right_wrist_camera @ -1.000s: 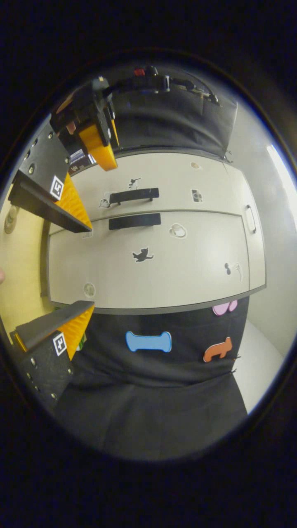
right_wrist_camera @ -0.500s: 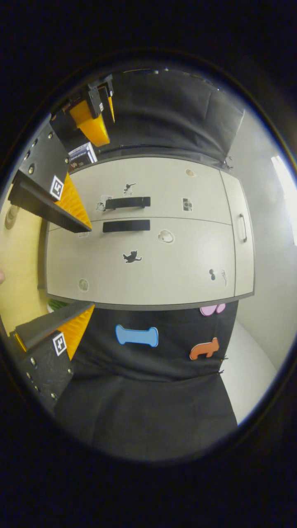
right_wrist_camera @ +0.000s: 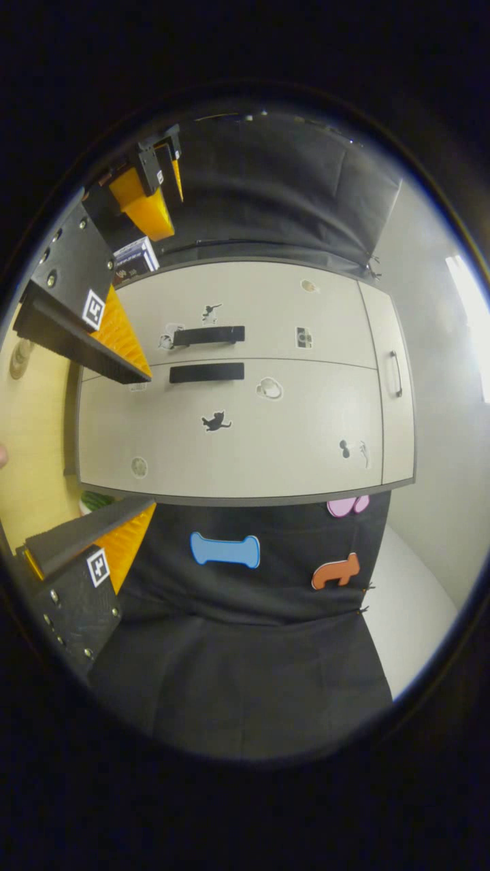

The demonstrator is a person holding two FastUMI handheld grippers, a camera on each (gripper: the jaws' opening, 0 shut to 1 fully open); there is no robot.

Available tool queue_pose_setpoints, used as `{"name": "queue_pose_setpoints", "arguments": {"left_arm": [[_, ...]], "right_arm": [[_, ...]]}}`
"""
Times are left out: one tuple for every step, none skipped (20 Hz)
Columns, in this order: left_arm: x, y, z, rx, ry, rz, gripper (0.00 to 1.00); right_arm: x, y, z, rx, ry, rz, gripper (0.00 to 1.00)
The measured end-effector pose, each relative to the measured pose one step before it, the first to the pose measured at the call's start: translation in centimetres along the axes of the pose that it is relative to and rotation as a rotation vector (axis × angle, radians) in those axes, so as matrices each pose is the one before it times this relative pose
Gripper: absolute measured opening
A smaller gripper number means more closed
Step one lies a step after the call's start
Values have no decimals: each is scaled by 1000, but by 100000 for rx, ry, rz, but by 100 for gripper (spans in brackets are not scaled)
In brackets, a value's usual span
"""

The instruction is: Grasp the bottle in the cabinet with the left hand and place it on the coaster, then close the right door with the right hand and the left door with the left hand.

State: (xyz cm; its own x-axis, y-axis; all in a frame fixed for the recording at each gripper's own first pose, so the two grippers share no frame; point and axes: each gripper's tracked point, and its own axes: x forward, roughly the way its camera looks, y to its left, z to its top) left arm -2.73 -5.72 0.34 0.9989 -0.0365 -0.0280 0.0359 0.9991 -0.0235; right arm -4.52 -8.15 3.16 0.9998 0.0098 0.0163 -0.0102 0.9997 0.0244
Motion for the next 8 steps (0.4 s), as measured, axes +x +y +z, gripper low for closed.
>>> {"name": "queue_pose_setpoints", "arguments": {"left_arm": [[-23, -38, 121, -283, -167, -125, 95], [9, 0, 11, -192, -64, 57, 95], [-44, 57, 113, -38, -35, -26, 95], [-30, 12, 40, -60, -234, -32, 95], [34, -11, -10, -80, 81, -150, 95], [-71, 40, -77, -177, 251, 79, 95], [-27, -9, 15, -196, -47, -156, 95], [-41, 19, 7, -101, 132, 90, 95]], "right_arm": [[-55, 37, -53, -51, 111, 214, 97], [-20, 77, -15, 150, 123, 208, 100], [-76, 53, -53, 337, 164, 266, 100], [-14, 41, -2, 133, -16, 333, 100], [-2, 53, 71, 162, 3, 168, 100], [-28, 32, 32, 572, 125, 382, 100], [10, 81, -86, 571, 183, 235, 100], [-28, -43, -20, 260, 148, -40, 100]]}}
